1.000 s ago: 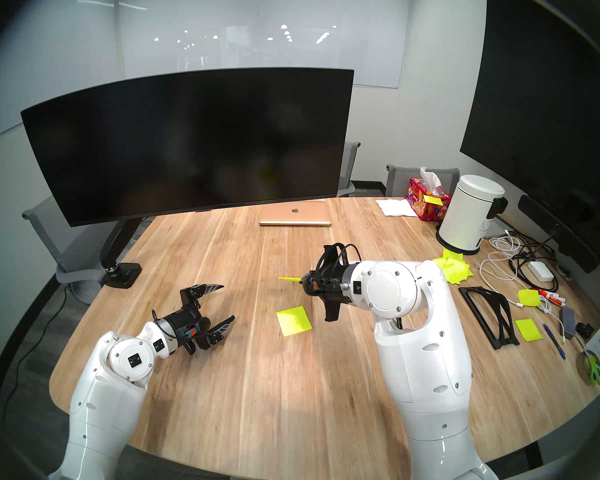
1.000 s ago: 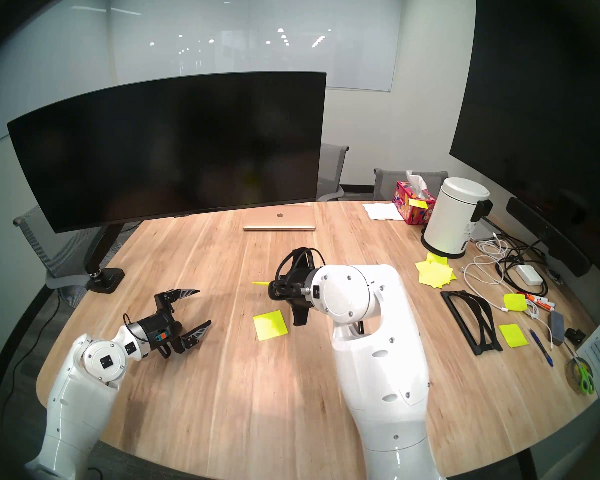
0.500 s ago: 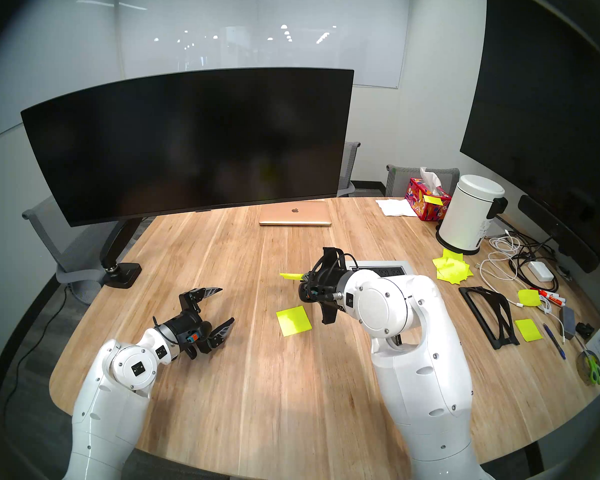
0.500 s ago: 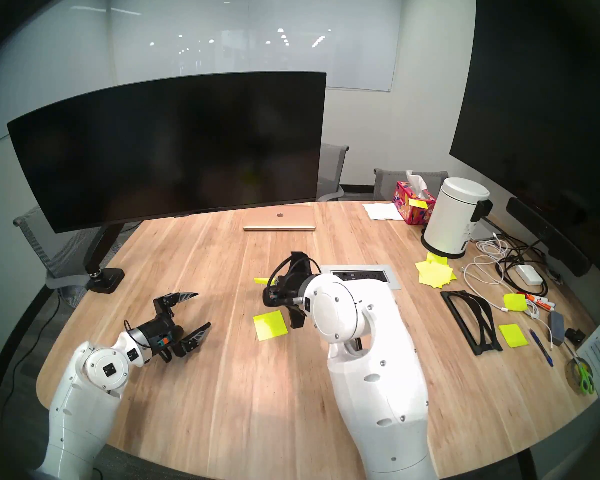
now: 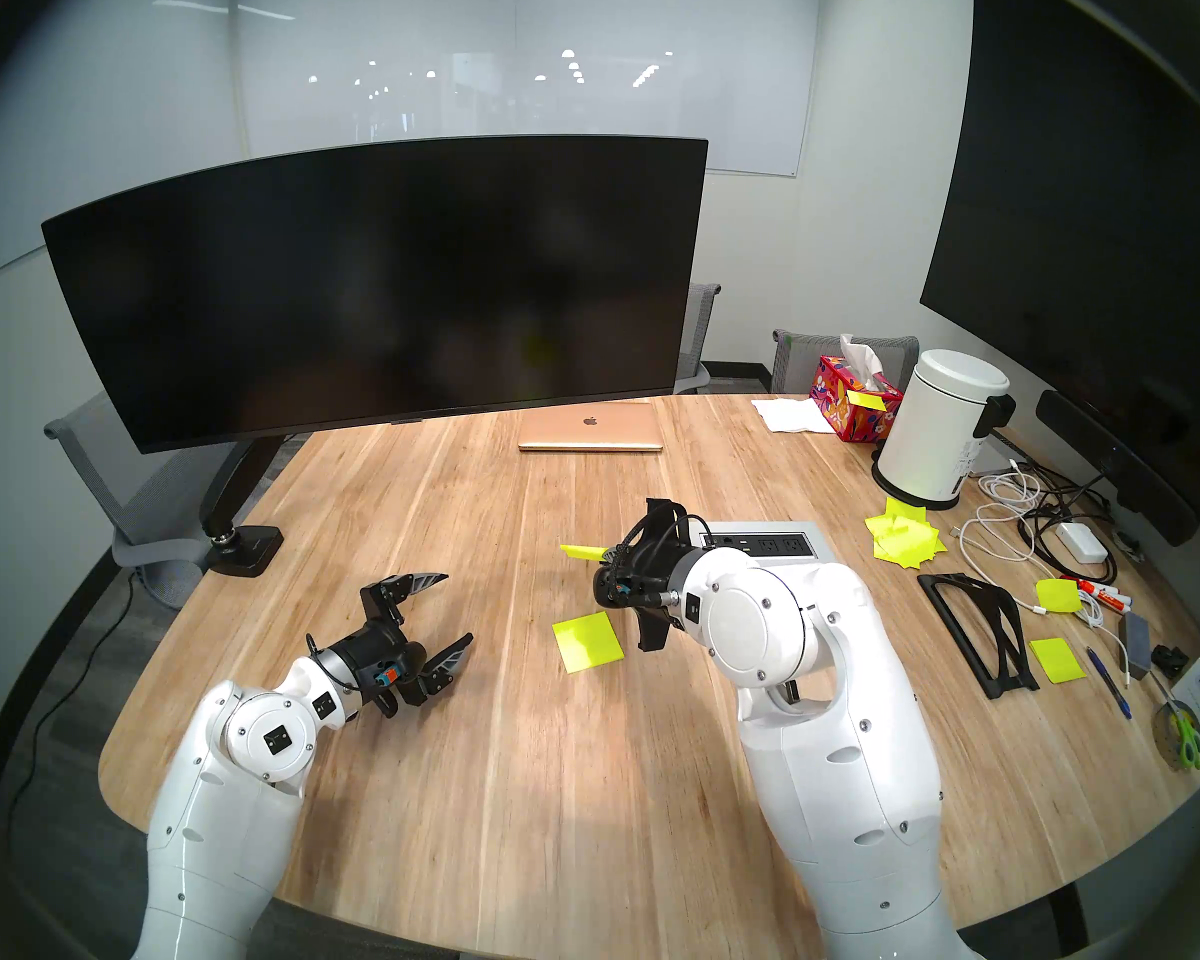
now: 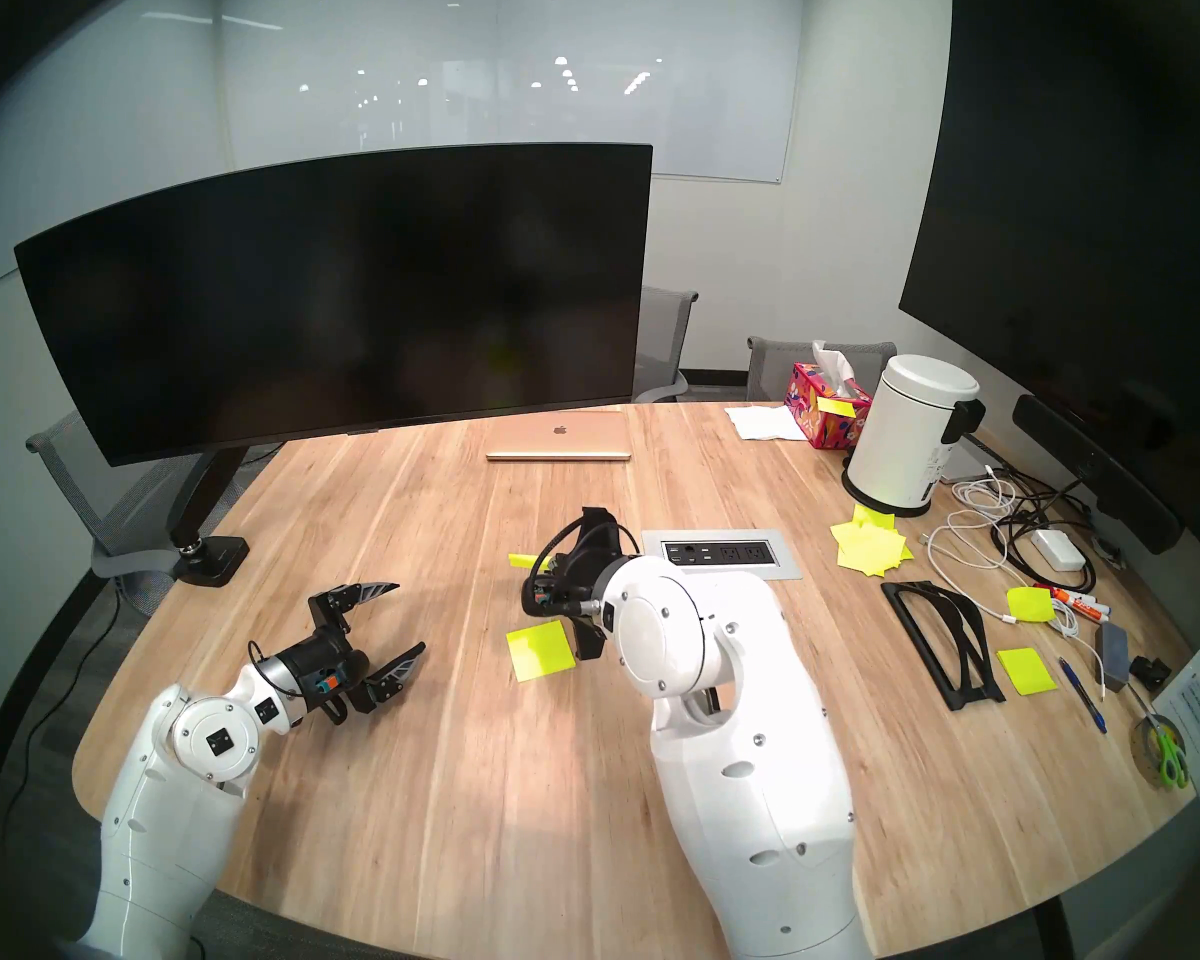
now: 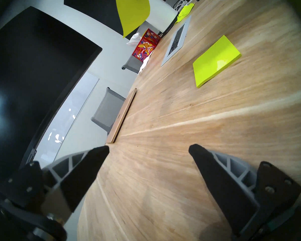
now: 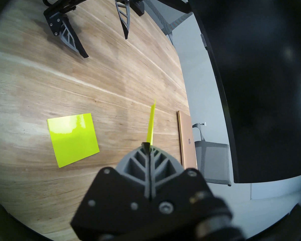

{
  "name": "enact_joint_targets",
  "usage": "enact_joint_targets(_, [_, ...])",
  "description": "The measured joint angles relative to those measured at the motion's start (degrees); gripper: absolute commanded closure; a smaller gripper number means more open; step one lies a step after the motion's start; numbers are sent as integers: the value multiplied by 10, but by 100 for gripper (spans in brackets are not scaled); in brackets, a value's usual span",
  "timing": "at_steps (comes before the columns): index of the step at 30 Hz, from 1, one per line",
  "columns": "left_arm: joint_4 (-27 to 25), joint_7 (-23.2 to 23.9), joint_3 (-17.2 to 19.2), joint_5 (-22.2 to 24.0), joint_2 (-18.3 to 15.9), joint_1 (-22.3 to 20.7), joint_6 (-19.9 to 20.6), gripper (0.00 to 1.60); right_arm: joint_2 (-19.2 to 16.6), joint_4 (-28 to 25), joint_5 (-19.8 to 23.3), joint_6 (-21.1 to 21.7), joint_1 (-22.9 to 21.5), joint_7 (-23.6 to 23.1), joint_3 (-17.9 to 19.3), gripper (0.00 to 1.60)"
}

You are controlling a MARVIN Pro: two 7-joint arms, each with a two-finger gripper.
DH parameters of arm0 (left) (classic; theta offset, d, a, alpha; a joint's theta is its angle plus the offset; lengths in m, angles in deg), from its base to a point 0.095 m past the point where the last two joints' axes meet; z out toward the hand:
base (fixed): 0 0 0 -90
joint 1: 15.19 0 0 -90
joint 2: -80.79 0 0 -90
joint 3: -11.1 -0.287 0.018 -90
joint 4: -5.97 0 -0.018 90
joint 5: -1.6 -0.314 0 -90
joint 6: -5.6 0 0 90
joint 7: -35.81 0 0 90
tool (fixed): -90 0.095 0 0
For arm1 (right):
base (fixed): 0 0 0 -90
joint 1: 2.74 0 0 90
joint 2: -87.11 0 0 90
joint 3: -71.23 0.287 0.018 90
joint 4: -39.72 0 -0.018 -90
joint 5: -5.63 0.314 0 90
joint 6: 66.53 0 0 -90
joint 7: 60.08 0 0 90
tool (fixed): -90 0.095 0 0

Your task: Peel one sticky note off the pad and stick it onto the monitor, then press it flat

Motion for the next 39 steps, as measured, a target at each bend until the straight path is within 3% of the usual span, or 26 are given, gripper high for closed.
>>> enact_joint_targets(17, [-25,-5,19,80,18,-6,-27,0,2,17,3,6,-7,11,13,160])
enact_joint_targets(25, [-27,-2,21,90,19,-6,-32,0,4,25,2,7,-17,15,9,160])
enact_joint_targets(32, [-27,0,22,92,19,-6,-33,0,4,19,-34,10,-19,29,-10,160])
enact_joint_targets(39, [-27,2,23,92,20,-6,-34,0,1,10,-95,34,-19,74,-47,160])
